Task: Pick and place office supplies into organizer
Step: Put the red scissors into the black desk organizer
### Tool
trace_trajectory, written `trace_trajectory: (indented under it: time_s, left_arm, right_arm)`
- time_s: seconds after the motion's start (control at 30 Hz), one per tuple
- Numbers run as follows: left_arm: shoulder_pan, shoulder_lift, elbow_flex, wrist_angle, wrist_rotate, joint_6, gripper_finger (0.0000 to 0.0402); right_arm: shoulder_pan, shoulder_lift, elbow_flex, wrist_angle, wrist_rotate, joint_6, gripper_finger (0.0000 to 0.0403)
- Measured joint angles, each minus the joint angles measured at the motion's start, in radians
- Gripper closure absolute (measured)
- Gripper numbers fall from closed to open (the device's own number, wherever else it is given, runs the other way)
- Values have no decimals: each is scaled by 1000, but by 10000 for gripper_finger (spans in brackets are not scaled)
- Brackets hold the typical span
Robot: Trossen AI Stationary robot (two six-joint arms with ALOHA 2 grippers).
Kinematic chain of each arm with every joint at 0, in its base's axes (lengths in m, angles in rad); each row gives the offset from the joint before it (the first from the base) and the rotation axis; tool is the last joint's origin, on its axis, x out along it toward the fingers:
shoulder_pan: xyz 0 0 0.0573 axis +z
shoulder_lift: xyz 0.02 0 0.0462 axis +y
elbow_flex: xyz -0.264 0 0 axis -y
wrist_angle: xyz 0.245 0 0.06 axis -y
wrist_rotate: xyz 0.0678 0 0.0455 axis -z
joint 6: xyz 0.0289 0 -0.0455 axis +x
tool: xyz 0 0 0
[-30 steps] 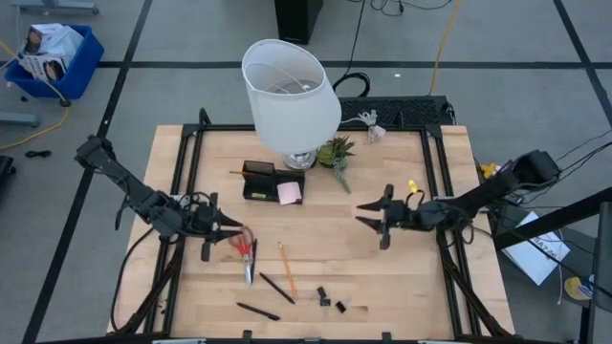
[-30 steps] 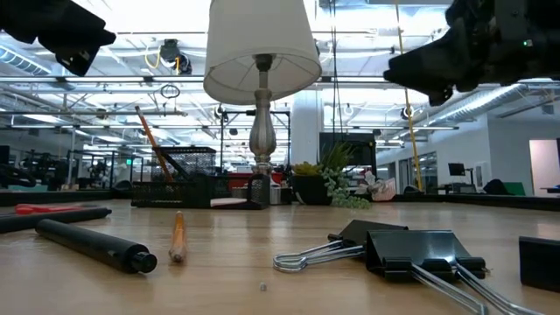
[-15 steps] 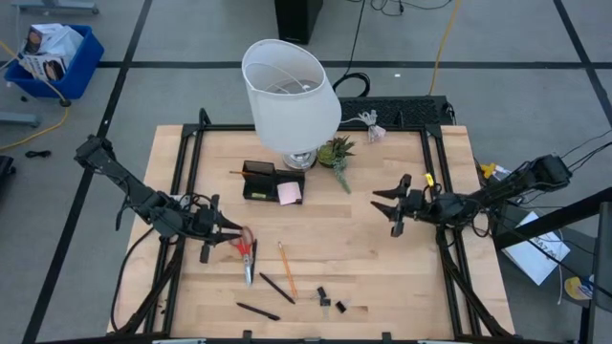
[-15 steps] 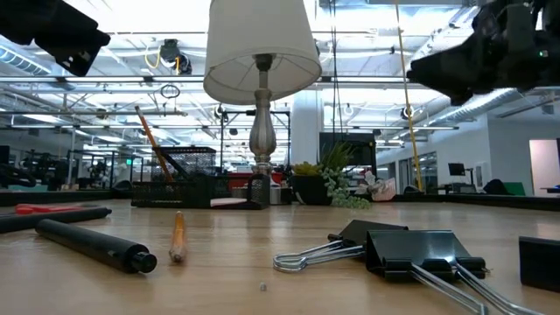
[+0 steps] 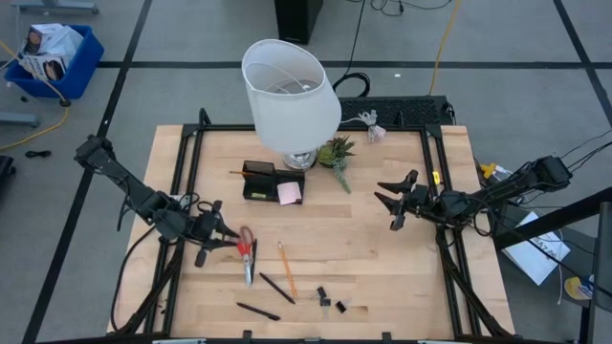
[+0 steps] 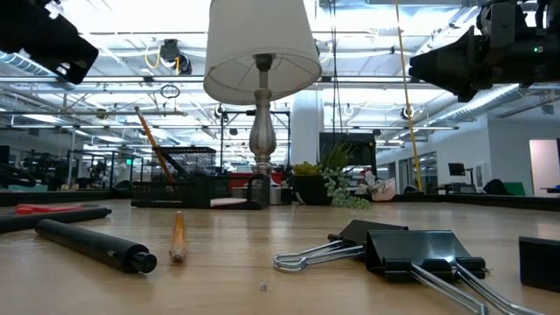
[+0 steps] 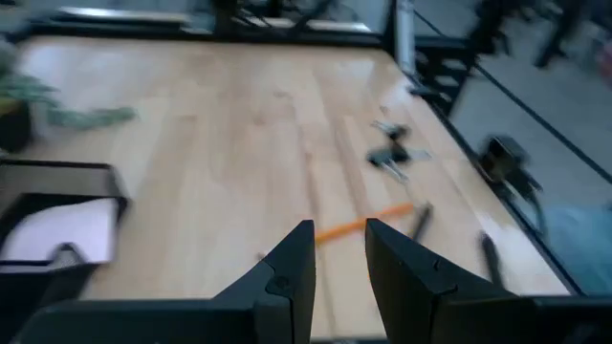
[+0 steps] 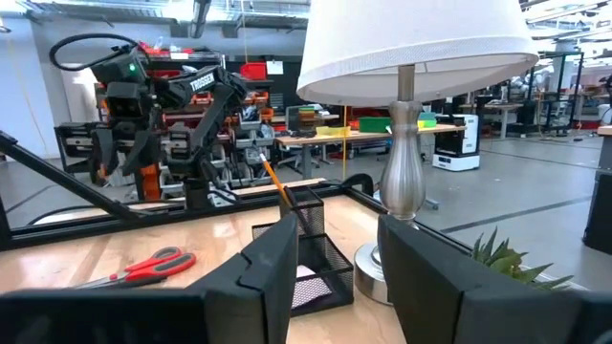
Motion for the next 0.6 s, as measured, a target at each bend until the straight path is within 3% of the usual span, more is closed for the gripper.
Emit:
trace_trajectory:
  time_s: [0.13,0.37,0.6]
  left_arm:
    - [-1,0,0,-43,64,-16,304]
    - [-1,0,0,-257,89,-69,304]
    - [-1,26,0,-321,116,-71,304]
  right_arm:
    - [0,0,0,0,0,0,262]
    - [0,0,-2,0,0,0,261]
    - [0,0,-2,0,0,0,261]
